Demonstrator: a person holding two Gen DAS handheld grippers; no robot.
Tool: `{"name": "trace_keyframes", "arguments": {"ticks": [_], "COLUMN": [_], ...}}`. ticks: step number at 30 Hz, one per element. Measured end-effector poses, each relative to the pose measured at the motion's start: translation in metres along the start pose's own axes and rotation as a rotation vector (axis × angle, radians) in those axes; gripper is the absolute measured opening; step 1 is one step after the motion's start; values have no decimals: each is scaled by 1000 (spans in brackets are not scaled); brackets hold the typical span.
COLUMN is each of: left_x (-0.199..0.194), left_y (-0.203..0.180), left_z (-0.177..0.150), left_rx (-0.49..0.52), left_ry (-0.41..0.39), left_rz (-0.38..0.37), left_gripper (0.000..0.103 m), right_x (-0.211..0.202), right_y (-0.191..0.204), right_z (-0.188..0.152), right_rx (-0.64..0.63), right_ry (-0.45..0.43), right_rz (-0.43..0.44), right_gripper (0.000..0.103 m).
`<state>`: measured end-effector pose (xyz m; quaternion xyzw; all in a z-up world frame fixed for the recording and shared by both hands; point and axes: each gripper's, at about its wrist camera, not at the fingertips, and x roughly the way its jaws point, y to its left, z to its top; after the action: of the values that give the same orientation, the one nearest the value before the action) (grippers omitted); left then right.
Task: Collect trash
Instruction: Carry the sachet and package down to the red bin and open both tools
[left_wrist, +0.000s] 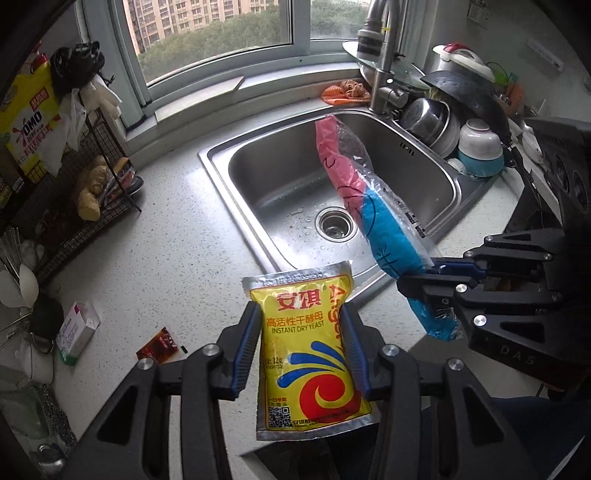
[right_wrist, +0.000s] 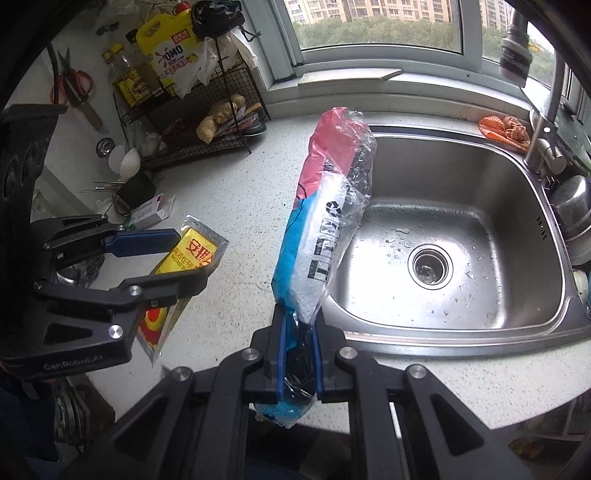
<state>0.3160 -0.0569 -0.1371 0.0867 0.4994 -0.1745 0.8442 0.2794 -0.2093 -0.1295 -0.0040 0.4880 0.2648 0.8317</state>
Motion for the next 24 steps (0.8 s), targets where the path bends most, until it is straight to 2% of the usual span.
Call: {"name": "trace_keyframes", "arguments": {"ticks": [5, 12, 18, 24], "left_x": [-30, -60, -54, -31], "left_y": [-57, -132, -173, -209], "left_z": [-17, -42, -54, -64], "left_rx": [-3, 8, -21, -14], "left_ry": [-28, -25, 9, 73], "left_rz": [20, 15, -14, -57], "left_gripper": [42, 42, 42, 42], "right_x": [-47, -105, -133, -127], "right_y": [-7, -18, -39, -61], "right_z": [-37, -94, -130, -158], "right_rx": [-6, -15, -1, 56], "right_ry": [-52, -83, -89, -43], "right_rz": [10, 20, 13, 12], "right_gripper": [10, 10, 10, 10]}}
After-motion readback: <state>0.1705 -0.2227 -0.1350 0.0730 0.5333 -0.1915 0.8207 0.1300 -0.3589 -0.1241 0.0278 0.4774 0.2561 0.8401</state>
